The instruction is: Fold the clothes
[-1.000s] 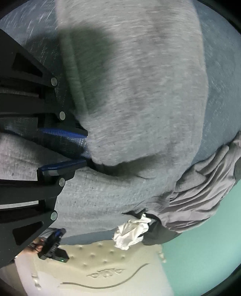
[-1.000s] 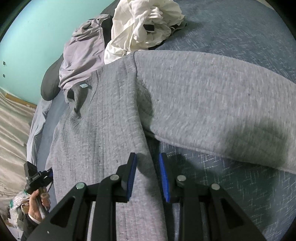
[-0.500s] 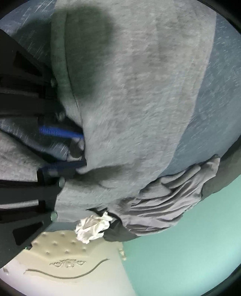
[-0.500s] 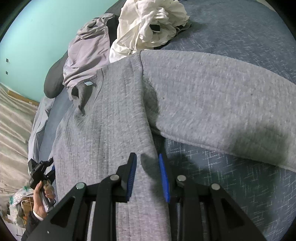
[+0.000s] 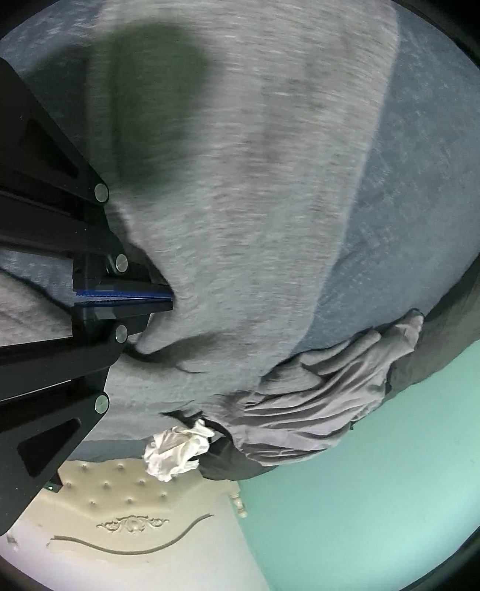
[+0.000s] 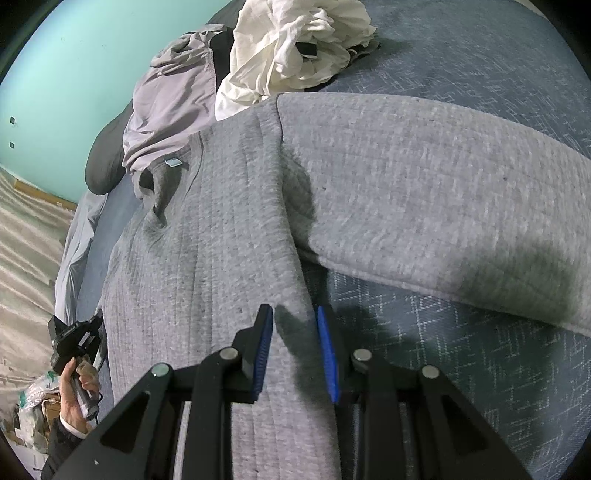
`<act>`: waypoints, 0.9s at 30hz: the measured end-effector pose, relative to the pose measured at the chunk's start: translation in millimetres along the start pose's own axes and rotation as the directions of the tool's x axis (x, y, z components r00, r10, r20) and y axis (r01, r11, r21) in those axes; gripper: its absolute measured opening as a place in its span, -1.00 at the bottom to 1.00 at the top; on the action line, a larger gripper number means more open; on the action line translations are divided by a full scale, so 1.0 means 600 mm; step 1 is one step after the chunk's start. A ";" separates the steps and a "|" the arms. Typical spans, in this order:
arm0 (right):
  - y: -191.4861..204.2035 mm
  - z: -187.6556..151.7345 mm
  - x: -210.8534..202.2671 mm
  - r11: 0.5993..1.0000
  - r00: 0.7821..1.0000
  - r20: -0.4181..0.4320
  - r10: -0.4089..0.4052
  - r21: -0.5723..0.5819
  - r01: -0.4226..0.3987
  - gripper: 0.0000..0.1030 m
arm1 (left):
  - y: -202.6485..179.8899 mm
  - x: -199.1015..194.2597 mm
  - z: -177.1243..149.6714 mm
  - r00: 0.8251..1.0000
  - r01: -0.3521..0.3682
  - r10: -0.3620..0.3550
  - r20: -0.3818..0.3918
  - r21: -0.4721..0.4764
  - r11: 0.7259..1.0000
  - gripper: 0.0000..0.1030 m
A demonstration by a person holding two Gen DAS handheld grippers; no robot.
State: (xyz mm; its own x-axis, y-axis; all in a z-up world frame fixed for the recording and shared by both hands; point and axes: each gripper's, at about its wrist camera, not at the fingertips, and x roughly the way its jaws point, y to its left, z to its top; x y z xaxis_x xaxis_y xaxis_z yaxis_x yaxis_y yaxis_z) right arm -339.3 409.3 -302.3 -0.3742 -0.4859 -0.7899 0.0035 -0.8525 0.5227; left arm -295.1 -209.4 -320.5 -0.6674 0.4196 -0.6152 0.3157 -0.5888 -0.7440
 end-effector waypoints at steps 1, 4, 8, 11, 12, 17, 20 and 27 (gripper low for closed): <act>0.001 0.000 0.000 1.000 1.000 0.001 0.002 0.001 -0.002 -0.52 | 0.002 0.007 -0.007 1.000 0.003 -0.003 -0.021 -0.013 1.000 -0.72; 0.005 -0.002 0.002 1.000 1.000 0.000 0.008 0.000 -0.008 -0.52 | 0.006 0.007 -0.022 1.000 -0.004 0.004 -0.011 -0.012 1.000 -0.49; 0.010 -0.005 0.001 1.000 1.000 -0.009 0.013 -0.016 -0.013 -0.52 | 0.025 -0.006 -0.023 0.999 0.007 -0.005 0.033 -0.070 0.998 -0.35; 0.011 -0.006 -0.002 1.000 1.000 -0.010 0.011 -0.024 -0.011 -0.52 | 0.043 -0.017 -0.027 0.998 0.025 -0.017 0.061 -0.122 0.992 -0.32; 0.009 -0.005 -0.002 1.000 1.000 -0.008 0.012 -0.019 -0.012 -0.52 | 0.050 -0.022 -0.029 0.997 0.030 -0.021 0.071 -0.140 0.990 -0.32; 0.002 -0.009 0.000 1.000 1.000 -0.007 0.012 -0.006 -0.013 -0.52 | 0.081 -0.038 -0.042 0.994 0.070 -0.047 0.100 -0.234 0.970 -0.32; 0.002 -0.012 0.001 1.000 1.000 -0.011 0.015 -0.010 -0.015 -0.52 | 0.088 -0.031 -0.059 0.995 0.081 -0.064 0.078 -0.243 0.967 -0.32; 0.005 -0.015 0.001 1.000 1.000 -0.010 0.018 -0.016 -0.018 -0.52 | 0.082 -0.018 -0.055 0.993 0.085 -0.063 0.096 -0.247 0.965 -0.14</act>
State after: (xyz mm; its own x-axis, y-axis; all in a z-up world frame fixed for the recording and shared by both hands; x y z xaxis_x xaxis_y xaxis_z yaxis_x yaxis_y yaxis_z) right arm -331.4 404.4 -304.1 -0.3648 -0.5031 -0.7834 0.0255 -0.8465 0.5318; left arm -250.3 -220.1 -359.0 -0.7479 0.3875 -0.5389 0.4143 -0.3618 -0.8351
